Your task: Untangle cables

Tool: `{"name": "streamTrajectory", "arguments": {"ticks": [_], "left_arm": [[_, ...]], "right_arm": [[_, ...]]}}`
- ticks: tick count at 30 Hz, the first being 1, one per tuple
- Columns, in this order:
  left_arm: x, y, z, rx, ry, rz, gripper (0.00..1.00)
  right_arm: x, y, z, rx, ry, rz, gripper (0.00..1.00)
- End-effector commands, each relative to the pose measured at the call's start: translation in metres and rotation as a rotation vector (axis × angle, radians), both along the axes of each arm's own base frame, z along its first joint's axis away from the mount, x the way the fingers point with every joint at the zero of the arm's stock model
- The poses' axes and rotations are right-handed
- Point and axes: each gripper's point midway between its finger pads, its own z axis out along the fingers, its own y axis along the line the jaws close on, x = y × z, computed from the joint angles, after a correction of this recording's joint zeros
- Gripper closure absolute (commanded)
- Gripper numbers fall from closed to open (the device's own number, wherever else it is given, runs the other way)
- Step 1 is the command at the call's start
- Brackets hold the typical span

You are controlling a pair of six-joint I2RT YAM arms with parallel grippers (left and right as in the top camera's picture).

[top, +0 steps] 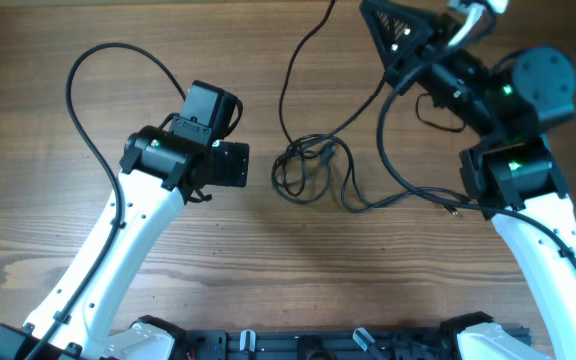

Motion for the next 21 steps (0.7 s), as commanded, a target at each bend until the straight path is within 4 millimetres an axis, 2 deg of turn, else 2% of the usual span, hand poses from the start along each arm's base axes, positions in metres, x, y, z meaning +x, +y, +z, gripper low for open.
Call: {"name": "streamTrajectory", "arguments": {"ticks": [1, 2, 5, 8, 10, 14, 18, 21], "left_arm": [[-0.001, 0.001, 0.004, 0.001, -0.01, -0.015, 0.0], [-0.001, 0.001, 0.004, 0.001, -0.01, -0.015, 0.0], [-0.001, 0.001, 0.004, 0.001, -0.01, -0.015, 0.0], [-0.001, 0.001, 0.004, 0.001, -0.01, -0.015, 0.0], [-0.001, 0.001, 0.004, 0.001, -0.01, -0.015, 0.0], [-0.001, 0.001, 0.004, 0.001, -0.01, -0.015, 0.0], [-0.001, 0.001, 0.004, 0.001, -0.01, -0.015, 0.0], [-0.001, 0.001, 0.004, 0.001, -0.01, -0.015, 0.0]], "right_arm": [[-0.027, 0.0, 0.04, 0.121, -0.054, 0.093, 0.96], [-0.038, -0.005, 0.063, 0.198, -0.111, 0.114, 0.96], [-0.049, -0.017, 0.09, 0.311, -0.178, 0.108, 0.96], [-0.047, -0.034, 0.106, 0.438, -0.177, 0.066, 0.96], [-0.039, -0.048, 0.111, 0.549, -0.126, 0.028, 0.96], [-0.033, -0.058, 0.114, 0.649, -0.071, 0.019, 0.96], [-0.032, -0.059, 0.114, 0.7, -0.022, 0.051, 0.96], [-0.032, -0.049, 0.107, 0.657, 0.009, 0.092, 0.96]]}}
